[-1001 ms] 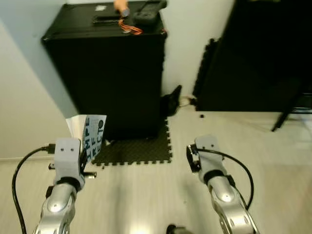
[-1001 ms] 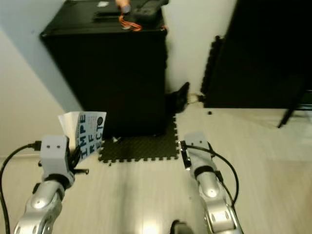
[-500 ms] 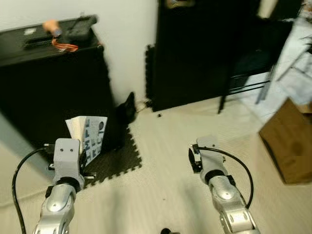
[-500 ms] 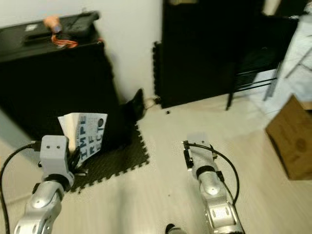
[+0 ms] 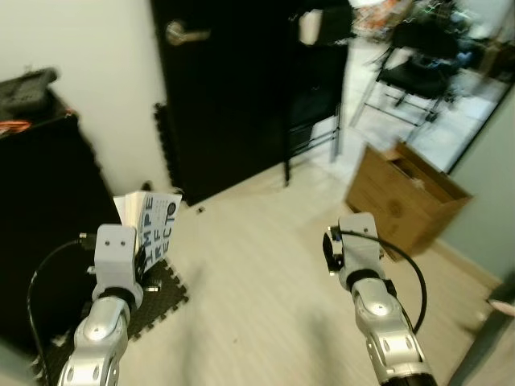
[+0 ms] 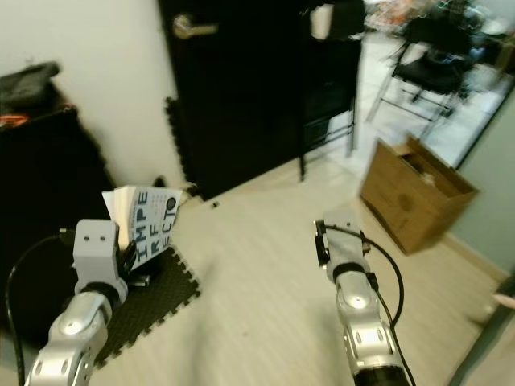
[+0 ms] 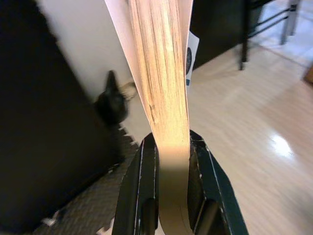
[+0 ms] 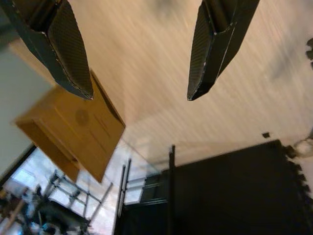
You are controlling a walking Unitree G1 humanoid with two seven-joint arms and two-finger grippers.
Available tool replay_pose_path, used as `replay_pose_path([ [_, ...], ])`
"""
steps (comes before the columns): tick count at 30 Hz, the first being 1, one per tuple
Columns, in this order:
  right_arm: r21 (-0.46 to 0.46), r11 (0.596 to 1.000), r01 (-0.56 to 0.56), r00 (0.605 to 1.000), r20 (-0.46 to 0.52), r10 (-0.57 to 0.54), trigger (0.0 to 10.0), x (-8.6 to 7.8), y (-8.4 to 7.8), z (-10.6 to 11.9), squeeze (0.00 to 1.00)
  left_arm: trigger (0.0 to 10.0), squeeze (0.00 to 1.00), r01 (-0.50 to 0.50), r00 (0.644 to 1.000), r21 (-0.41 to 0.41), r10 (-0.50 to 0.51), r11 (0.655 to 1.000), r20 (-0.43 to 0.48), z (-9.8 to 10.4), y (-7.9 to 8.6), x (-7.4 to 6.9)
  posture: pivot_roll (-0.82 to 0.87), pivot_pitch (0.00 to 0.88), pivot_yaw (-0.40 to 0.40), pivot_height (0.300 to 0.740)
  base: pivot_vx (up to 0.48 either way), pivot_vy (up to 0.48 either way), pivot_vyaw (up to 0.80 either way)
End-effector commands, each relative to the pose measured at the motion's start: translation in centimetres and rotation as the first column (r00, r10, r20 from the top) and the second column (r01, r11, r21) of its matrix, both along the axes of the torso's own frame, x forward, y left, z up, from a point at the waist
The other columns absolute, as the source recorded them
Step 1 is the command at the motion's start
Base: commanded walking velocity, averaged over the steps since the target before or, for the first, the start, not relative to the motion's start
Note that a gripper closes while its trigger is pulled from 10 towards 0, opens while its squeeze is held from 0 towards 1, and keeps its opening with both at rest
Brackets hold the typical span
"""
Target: Clean up the room
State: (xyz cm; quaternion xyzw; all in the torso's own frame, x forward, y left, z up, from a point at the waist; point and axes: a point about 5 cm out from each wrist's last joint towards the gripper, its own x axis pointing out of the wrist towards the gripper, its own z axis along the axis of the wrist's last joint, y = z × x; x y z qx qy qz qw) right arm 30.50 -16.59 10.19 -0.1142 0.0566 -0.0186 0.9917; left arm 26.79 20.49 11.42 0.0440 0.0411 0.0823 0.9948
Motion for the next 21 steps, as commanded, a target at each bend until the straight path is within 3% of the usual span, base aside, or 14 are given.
replay_pose_path([
  [1,0.011,1.0,0.007,0.999,-0.037,-0.007,10.0,-0.3,-0.3,-1.0,0.0,10.0,0.0,-0.008,1.0,0.022,0.009,1.0,-0.017,-0.2,-0.2,0.2,-0.03,0.072,0.0,0.74,0.0,0.0,-0.8],
  [11,-0.018,1.0,0.01,0.998,-0.061,-0.011,10.0,-0.6,-1.0,-1.3,0.0,10.0,0.0,0.022,1.0,0.014,-0.022,1.0,0.004,-0.4,-1.2,0.3,-0.05,0.061,-0.018,0.74,0.0,0.0,-0.8],
  [21,-0.039,0.999,0.022,0.998,-0.065,-0.024,10.0,-0.6,-1.7,-1.1,0.0,10.0,0.0,0.017,1.0,0.024,-0.016,1.0,-0.008,-0.5,-1.0,0.4,-0.05,0.071,-0.019,0.74,0.0,0.0,-0.8],
])
